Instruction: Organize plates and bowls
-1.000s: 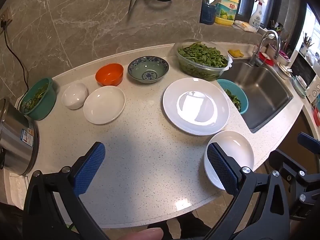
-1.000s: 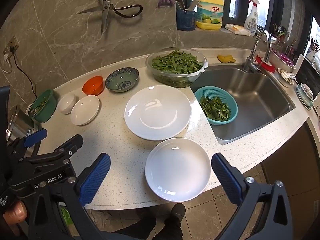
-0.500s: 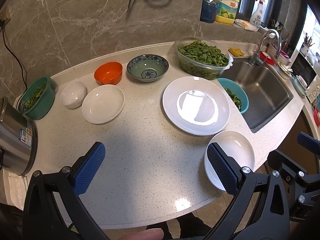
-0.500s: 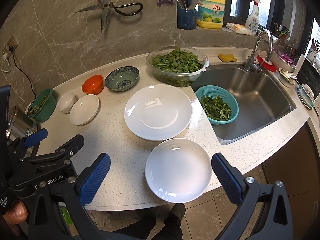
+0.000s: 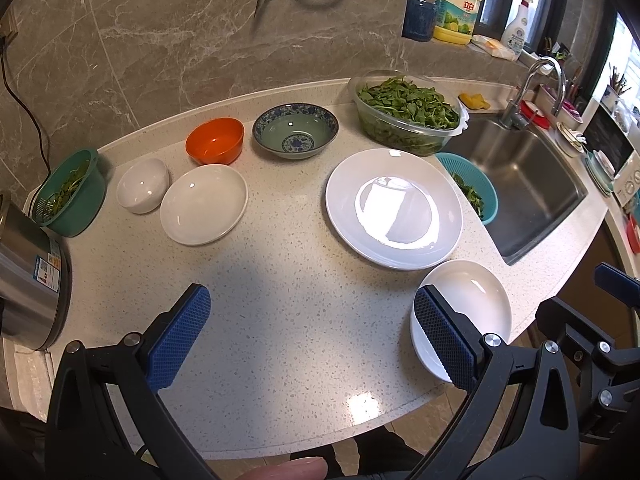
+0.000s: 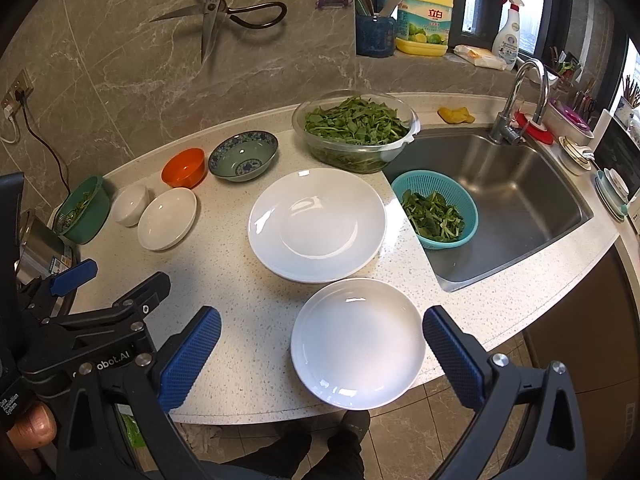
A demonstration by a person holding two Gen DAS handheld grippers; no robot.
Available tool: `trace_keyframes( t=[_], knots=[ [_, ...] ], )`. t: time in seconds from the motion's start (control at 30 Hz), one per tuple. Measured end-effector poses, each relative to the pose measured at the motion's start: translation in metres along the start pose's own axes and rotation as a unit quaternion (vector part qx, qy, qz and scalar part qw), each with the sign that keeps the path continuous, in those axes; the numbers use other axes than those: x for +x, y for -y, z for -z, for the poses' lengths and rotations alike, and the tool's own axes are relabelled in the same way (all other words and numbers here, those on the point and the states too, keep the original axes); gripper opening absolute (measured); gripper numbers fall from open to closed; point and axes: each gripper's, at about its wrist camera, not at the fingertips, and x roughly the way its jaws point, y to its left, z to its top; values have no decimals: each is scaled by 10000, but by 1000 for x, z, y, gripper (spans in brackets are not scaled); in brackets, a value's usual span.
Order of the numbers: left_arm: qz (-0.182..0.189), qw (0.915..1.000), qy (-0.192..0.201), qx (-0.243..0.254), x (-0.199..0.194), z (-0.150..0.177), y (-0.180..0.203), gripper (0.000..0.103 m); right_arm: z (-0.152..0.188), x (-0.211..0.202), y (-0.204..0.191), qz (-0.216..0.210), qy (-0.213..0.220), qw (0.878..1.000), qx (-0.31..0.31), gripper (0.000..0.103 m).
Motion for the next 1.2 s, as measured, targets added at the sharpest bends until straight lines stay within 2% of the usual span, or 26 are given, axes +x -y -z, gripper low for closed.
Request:
trace_keyframes(
  t=[0.1, 0.8, 1.2],
  knots=[
    [2, 10000, -27, -2, 3, 0, 1, 103, -2, 10, -1, 2, -26, 10000, -7, 103],
    [63, 9999, -118, -21, 16, 0, -6, 103, -2, 10, -2, 33, -48, 10000, -2, 103],
    [93, 9996, -278, -38, 36, 1, -18, 103, 4, 10, -3, 95, -76, 9999, 74, 103]
  ],
)
